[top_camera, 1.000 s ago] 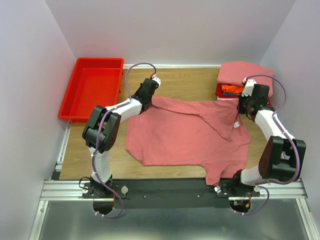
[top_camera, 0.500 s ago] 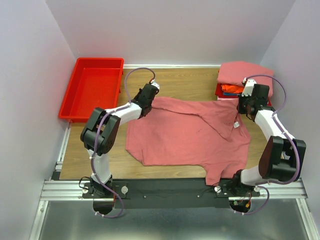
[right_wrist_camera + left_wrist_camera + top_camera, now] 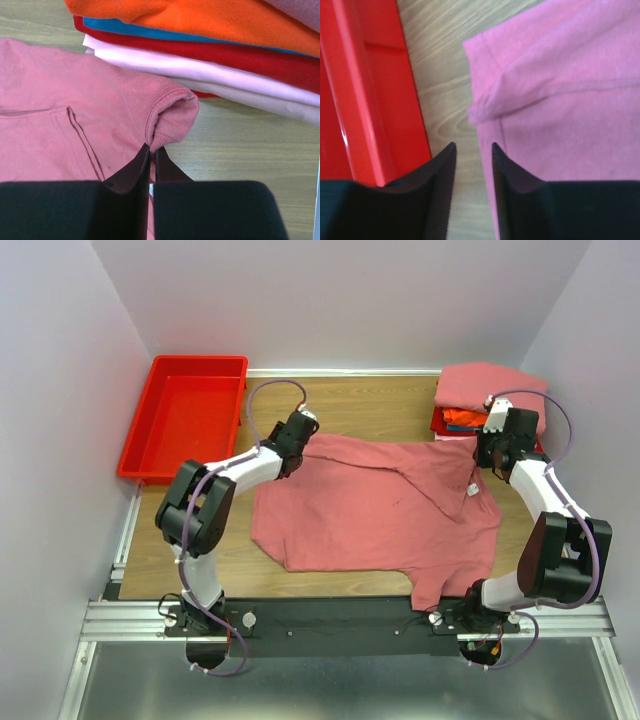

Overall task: Fold and stack the t-shirts
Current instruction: Fold the tshirt

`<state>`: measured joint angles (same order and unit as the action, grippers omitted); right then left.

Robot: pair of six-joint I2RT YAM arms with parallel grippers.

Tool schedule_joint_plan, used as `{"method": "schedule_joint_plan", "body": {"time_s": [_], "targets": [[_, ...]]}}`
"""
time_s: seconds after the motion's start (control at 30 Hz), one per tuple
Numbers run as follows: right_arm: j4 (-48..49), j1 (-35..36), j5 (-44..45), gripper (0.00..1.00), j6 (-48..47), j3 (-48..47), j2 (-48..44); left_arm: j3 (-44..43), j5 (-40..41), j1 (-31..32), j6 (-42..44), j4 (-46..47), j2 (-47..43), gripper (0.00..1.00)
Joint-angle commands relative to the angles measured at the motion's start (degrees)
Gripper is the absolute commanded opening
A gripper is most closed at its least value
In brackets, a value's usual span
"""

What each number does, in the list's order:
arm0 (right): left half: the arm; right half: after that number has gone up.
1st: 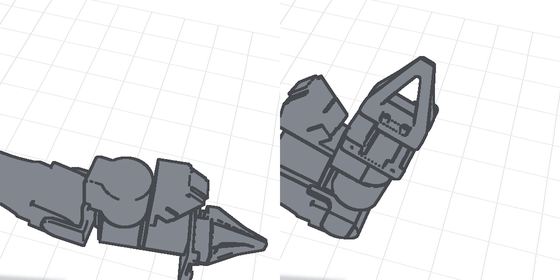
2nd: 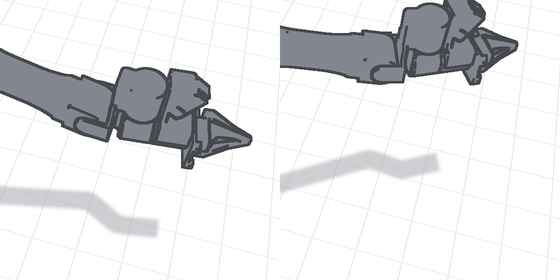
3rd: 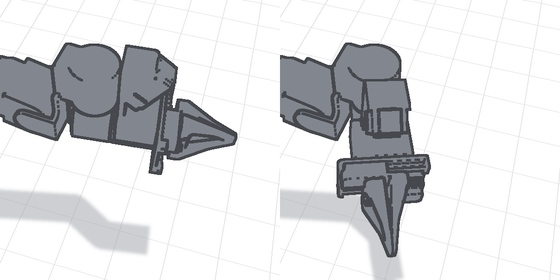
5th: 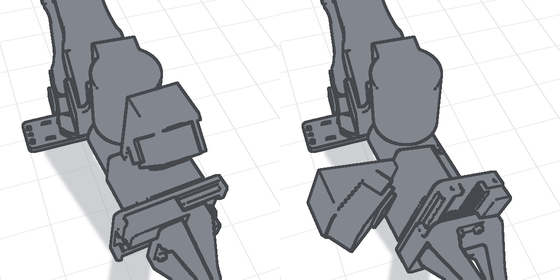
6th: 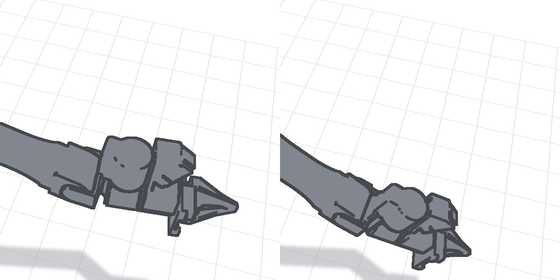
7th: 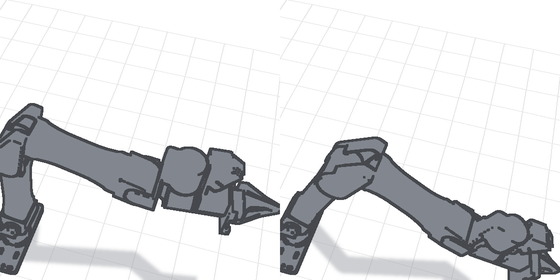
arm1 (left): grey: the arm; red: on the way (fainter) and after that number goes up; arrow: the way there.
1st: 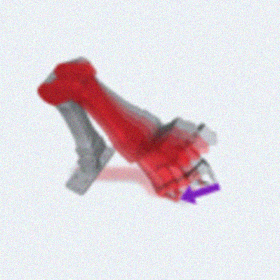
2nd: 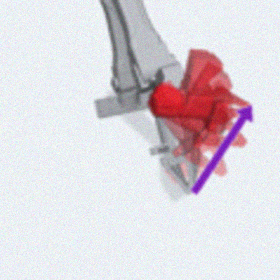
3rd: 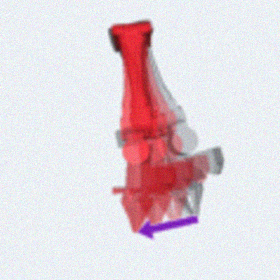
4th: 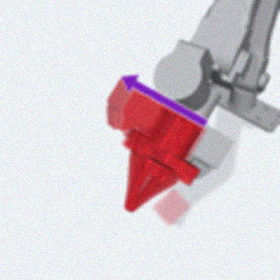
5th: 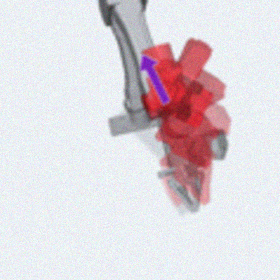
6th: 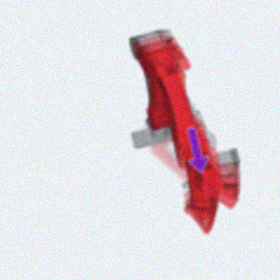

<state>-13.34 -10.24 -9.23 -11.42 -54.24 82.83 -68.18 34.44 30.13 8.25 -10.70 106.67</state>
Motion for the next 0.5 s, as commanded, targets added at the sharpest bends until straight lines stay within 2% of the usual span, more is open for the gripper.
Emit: {"method": "schedule_joint_plan", "body": {"time_s": [0.0, 0.03, 0.13, 0.27, 0.33, 0.43, 0.47], "targets": [[-0.2, -0.6, -1.0, 0.11, -0.1, 0.7, -0.1, 0.2, 0.2, 0.0, -6.2, -4.1, -10.4, 0.48], [-0.2, -0.5, -1.1, 0.11, -0.1, 0.7, 0.0, 0.1, -0.6, -0.5, -6.8, -4.1, -11.7, 0.53], [-0.1, -0.5, -1.2, 0.11, -0.2, 0.8, -0.1, 0.0, -4.5, -2.6, -9.6, -3.4, -15.4, 0.57], [-0.2, -0.5, -1.2, 0.11, -0.4, 0.8, -0.2, 2.1, -18.4, -9.0, -14.2, 0.2, -17.1, 0.58], [-0.2, -0.5, -1.3, 0.12, -0.6, 0.9, -0.2, 3.1, -20.6, -10.7, -15.3, 1.0, -16.8, 0.58], [-0.3, -0.5, -1.7, 0.17, -1.1, 0.8, -0.4, 3.7, -22.0, -10.7, -15.4, 1.4, -16.3, 0.58], [-0.3, -0.5, -1.5, 0.26, -1.2, 0.7, -0.6, 3.7, -22.1, -10.7, -15.3, 1.5, -16.3, 0.58]]}}
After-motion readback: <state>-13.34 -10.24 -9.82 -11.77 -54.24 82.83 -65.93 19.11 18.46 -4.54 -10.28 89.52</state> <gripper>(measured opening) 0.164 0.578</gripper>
